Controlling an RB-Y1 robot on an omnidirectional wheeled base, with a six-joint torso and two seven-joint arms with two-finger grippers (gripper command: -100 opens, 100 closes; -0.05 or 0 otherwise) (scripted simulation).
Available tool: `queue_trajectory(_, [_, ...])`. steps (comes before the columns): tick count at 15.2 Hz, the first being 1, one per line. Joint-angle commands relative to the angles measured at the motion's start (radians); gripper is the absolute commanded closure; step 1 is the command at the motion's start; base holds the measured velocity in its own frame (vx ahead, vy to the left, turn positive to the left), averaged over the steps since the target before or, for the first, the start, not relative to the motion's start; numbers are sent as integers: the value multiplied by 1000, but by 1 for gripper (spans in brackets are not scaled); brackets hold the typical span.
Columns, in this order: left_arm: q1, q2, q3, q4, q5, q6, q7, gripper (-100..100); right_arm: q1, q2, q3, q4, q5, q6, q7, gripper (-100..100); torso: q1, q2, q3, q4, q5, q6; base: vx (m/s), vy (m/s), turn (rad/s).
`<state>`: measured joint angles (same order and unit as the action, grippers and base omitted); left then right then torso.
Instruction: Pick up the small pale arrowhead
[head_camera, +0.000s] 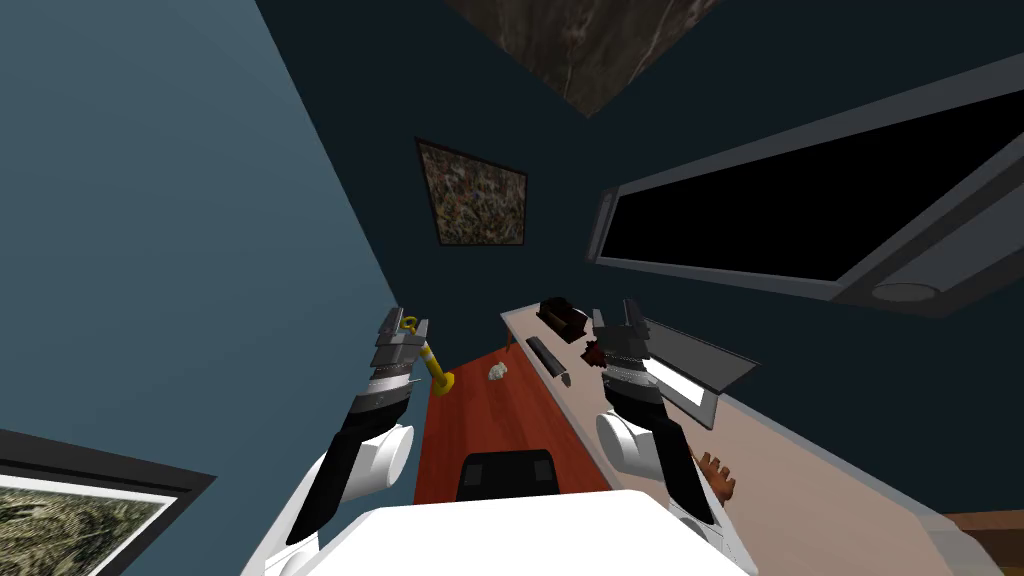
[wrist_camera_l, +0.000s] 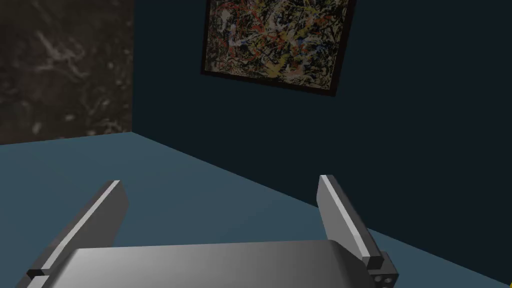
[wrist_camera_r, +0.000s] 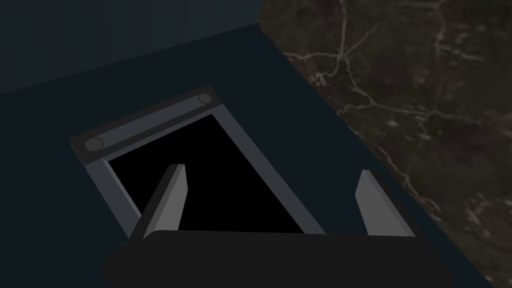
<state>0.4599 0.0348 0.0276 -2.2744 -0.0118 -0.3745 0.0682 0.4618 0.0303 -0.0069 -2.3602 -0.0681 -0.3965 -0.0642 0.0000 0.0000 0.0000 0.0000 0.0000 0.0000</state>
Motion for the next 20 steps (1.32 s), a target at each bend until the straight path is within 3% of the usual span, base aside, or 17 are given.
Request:
queue_trajectory(1, [0, 0, 0, 0, 0, 0, 0, 0, -5, -31, 2, 30, 6, -6, 13, -100, 0, 0, 0, 0, 0, 0, 5, -3, 46])
queue_trajectory(4, [0, 0, 0, 0, 0, 0, 0, 0, -17, -84, 6, 100, 19, -20, 47, -100, -1, -1, -1, 0, 0, 0, 20, -10, 84])
queue_trajectory(9, [0, 0, 0, 0, 0, 0, 0, 0, -28, -121, 10, 175, 32, -33, 78, -100, -1, -2, -1, 0, 0, 0, 19, -14, 59])
queue_trajectory(15, [0, 0, 0, 0, 0, 0, 0, 0, -50, -176, 17, 307, 57, -58, 137, -100, -1, -2, -1, -1, 0, 0, 21, -12, 75])
queue_trajectory(16, [0, 0, 0, 0, 0, 0, 0, 0, -50, -176, 17, 307, 57, -58, 137, -100, -1, -2, -1, -1, 0, 0, 16, -11, 21])
queue_trajectory(20, [0, 0, 0, 0, 0, 0, 0, 0, -66, -212, 23, 410, 76, -77, 182, -100, -1, -2, -1, 0, 0, -1, 18, -12, 90])
